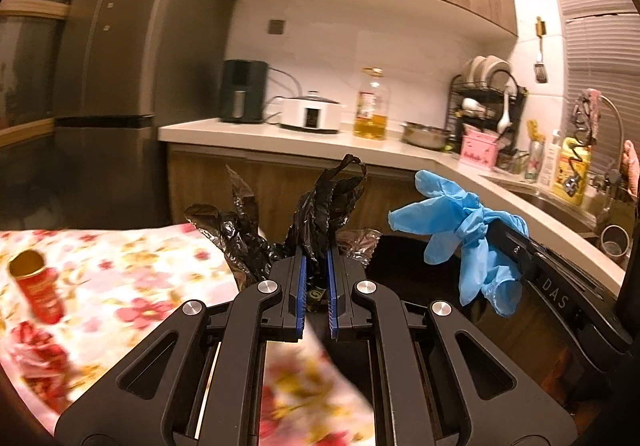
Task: Collect trash
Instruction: 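Carry the black bag and blue glove over the black bin with both grippers, then open both grippers over the bin to drop the bag and glove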
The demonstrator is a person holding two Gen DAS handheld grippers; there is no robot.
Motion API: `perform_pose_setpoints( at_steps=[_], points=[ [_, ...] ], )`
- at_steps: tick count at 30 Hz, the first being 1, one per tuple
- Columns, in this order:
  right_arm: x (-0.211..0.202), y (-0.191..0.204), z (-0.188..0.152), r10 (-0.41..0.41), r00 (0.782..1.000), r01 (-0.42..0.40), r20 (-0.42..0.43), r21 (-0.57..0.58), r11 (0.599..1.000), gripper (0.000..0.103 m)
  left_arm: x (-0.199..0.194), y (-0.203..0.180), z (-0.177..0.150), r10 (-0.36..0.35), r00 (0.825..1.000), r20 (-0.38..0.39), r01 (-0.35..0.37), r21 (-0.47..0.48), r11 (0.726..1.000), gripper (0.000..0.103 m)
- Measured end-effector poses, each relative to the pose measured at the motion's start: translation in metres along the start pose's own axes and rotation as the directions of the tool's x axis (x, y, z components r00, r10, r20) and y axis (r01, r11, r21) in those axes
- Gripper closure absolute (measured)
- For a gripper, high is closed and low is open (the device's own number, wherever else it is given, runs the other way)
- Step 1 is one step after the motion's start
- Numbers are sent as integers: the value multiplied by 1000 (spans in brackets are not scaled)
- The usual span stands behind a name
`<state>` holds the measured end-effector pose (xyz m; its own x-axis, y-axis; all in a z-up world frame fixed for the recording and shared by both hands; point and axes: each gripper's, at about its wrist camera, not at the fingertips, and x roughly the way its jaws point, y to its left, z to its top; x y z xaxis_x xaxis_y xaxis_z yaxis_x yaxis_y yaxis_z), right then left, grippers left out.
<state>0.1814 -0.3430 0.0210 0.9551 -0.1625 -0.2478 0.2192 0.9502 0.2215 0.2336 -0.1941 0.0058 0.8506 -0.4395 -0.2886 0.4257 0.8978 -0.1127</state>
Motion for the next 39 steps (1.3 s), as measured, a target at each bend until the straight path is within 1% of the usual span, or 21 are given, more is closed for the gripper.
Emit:
perform_pose_setpoints(
  at_steps=[4, 10, 16, 30, 31, 32, 33, 34, 36, 39],
  points=[
    [11, -17, 6, -31, 1000, 31, -2, 14, 999, 100, 25, -25, 2, -44, 999, -11, 44, 27, 999, 95],
    [24, -28, 9, -34, 999, 34, -7, 16, 999, 100, 54, -45, 1, -90, 995, -31, 91, 32, 995, 95],
    [32, -37, 12, -32, 999, 33, -10, 27, 999, 100, 72, -51, 2, -122, 992, -36, 122, 21, 992, 95],
    [45, -44, 13, -15, 999, 17, -30, 40, 999, 100, 94, -59, -4, -195, 979, -62, 196, 23, 980, 95],
    [46, -45, 14, -15, 999, 16, -32, 41, 999, 99, 95, -59, -4, -197, 978, -62, 199, 22, 980, 95],
    [46, -46, 13, -13, 999, 14, -31, 45, 999, 96, 96, -59, -4, -203, 977, -65, 205, 21, 979, 95],
    [46, -47, 13, -16, 999, 17, -31, 47, 999, 88, 97, -59, -5, -205, 976, -68, 207, 20, 978, 94],
    [46, -48, 13, -15, 999, 16, -29, 47, 999, 84, 99, -59, -5, -206, 976, -72, 208, 18, 978, 93],
    [47, -49, 13, -18, 999, 20, -30, 46, 999, 81, 101, -59, -6, -209, 975, -80, 210, 12, 978, 90],
    [49, -51, 12, -22, 999, 24, -38, 51, 998, 80, 103, -59, -7, -211, 973, -89, 213, 15, 977, 87]
  ],
)
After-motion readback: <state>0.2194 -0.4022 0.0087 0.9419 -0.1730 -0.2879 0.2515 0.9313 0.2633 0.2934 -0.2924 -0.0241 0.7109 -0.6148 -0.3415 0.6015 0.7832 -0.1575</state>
